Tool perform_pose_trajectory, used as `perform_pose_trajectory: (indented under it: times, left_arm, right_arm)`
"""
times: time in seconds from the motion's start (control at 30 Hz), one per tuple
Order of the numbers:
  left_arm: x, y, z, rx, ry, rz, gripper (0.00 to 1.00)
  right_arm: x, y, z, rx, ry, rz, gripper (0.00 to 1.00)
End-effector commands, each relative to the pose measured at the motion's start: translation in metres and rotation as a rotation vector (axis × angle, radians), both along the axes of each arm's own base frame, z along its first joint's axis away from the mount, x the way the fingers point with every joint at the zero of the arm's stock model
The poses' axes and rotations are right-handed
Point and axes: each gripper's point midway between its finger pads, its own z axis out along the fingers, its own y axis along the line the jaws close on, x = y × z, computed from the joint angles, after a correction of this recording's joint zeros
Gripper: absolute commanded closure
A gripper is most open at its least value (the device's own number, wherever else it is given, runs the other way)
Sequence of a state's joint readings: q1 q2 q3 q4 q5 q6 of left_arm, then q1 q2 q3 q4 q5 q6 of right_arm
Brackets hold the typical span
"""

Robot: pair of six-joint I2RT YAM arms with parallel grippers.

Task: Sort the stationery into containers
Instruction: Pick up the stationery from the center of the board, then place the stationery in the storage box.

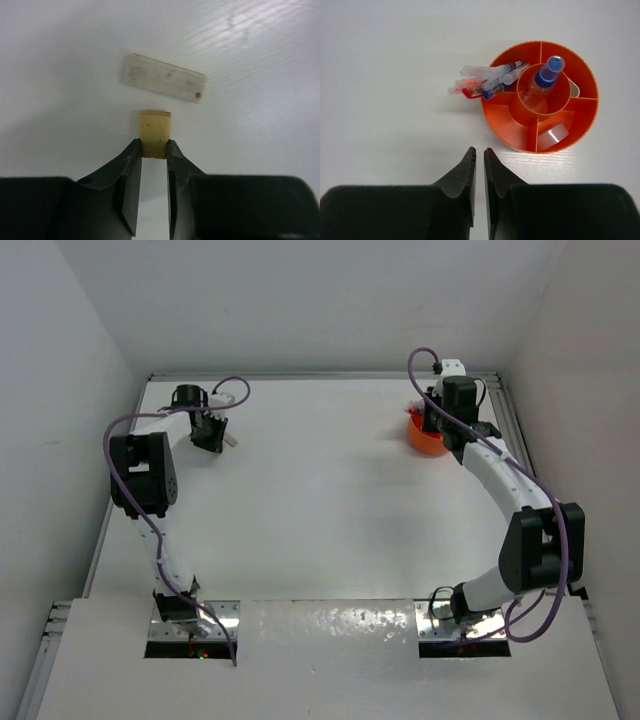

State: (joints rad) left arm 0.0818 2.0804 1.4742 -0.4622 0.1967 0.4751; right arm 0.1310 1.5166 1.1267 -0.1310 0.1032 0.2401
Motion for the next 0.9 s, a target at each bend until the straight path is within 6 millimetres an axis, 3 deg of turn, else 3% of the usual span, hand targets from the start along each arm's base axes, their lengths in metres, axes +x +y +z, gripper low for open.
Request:
perform_pose_trajectory:
  times: [0.0, 0.1, 0.17, 0.2, 0.23, 0.27, 0.3, 0.33, 0.37, 0.43, 0.53, 0.6, 0.67, 0.87]
  left_arm:
    - [0.007, -0.028, 0.074, -0.127, -0.155, -0.194, 1.0]
    - [-0.004, -0.043, 0.144, -0.068, -0.3, -0.402, 1.0]
    - [-0.01, -0.053, 0.171, 0.025, -0.399, -0.537, 1.0]
    - [-0.013, -0.068, 0.182, 0.042, -0.451, -0.588, 1.0]
    - [-0.029, -0.074, 0.192, 0.058, -0.507, -0.615, 1.0]
    - [-0.025, -0.094, 0.212, 0.064, -0.627, -0.651, 1.0]
    - [-0.048, -0.12, 0.214, 0.025, -0.676, -0.7, 1.0]
    - [-0.054, -0.134, 0.223, 0.011, -0.733, -0.716, 1.0]
    - [-0.067, -0.158, 0.239, -0.028, -0.827, -0.729, 1.0]
    - [-0.078, -0.18, 0.256, -0.102, -0.894, -0.716, 1.0]
    - [-0.104, -0.215, 0.266, -0.193, -0.891, -0.761, 1.0]
    - [-0.11, -0.222, 0.268, -0.227, -0.88, -0.753, 1.0]
    - [-0.117, -0.229, 0.265, -0.243, -0.868, -0.758, 1.0]
    - [-0.132, -0.246, 0.269, -0.255, -0.913, -0.791, 1.0]
  right_arm:
    - [-0.007, 0.017, 0.023, -0.109, -0.039, 0.11, 0.89]
    - [-0.009, 0.045, 0.043, -0.062, -0.07, 0.186, 0.88]
    - [-0.006, 0.06, 0.06, 0.052, -0.118, 0.186, 0.88]
    - [-0.013, 0.085, 0.079, 0.157, -0.155, 0.294, 0.86]
    - [-0.018, 0.101, 0.085, 0.262, -0.161, 0.315, 0.84]
    - [-0.016, 0.116, 0.105, 0.328, -0.233, 0.364, 0.8]
    - [-0.028, 0.14, 0.106, 0.428, -0.212, 0.435, 0.69]
    - [-0.031, 0.154, 0.117, 0.465, -0.244, 0.487, 0.62]
    - [-0.04, 0.171, 0.12, 0.496, -0.233, 0.538, 0.55]
    - [-0.05, 0.192, 0.119, 0.541, -0.191, 0.591, 0.49]
    - [-0.068, 0.223, 0.124, 0.591, -0.17, 0.674, 0.48]
    - [-0.083, 0.242, 0.127, 0.604, -0.168, 0.74, 0.56]
    - [-0.095, 0.256, 0.125, 0.59, -0.163, 0.786, 0.57]
    - [-0.11, 0.281, 0.119, 0.609, -0.129, 0.834, 0.5]
